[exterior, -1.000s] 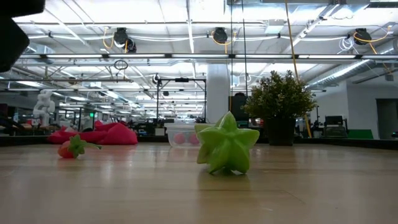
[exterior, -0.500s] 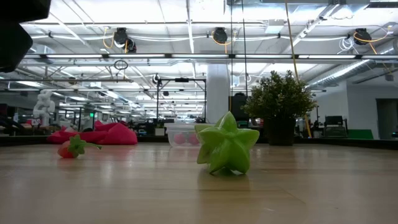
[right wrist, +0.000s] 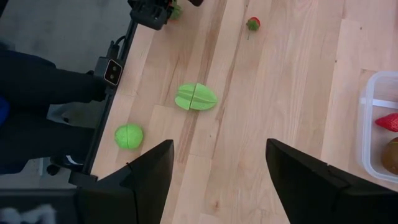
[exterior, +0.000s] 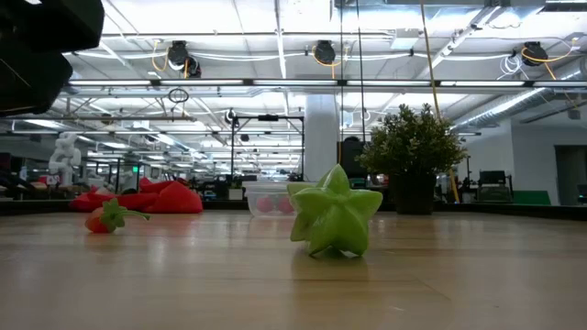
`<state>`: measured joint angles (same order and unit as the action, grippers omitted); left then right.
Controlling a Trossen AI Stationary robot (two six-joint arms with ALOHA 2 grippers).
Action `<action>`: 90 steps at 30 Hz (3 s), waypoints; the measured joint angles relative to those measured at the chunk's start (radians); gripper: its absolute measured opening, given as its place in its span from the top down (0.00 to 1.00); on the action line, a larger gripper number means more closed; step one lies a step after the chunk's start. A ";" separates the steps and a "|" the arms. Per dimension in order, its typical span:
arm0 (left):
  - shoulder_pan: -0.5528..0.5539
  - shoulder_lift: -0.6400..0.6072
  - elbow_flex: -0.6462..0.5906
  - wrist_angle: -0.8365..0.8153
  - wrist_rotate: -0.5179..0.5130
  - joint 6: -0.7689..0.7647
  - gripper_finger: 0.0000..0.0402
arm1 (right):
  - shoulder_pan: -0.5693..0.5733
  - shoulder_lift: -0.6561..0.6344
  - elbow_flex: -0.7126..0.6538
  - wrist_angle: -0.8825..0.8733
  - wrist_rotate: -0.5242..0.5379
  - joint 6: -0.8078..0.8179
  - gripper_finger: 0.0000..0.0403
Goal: Pick and placing Produce into tupperware
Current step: Put the bottom strawberry into the bin
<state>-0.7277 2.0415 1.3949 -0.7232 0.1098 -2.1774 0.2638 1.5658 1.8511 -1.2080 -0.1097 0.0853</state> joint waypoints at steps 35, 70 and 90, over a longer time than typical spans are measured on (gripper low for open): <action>0.000 -0.032 -0.003 0.012 -0.009 -0.002 0.64 | 0.000 0.000 0.000 0.000 0.000 0.000 0.39; 0.645 -0.341 0.000 -0.512 -0.035 0.837 0.63 | 0.000 0.000 0.000 -0.041 0.000 -0.022 0.39; 1.065 -0.341 0.000 -0.452 -0.044 1.362 0.63 | 0.000 0.000 0.000 -0.057 0.002 0.034 0.39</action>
<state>0.3373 1.7004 1.3945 -1.1756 0.0657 -0.8153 0.2638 1.5658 1.8511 -1.2648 -0.1078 0.1195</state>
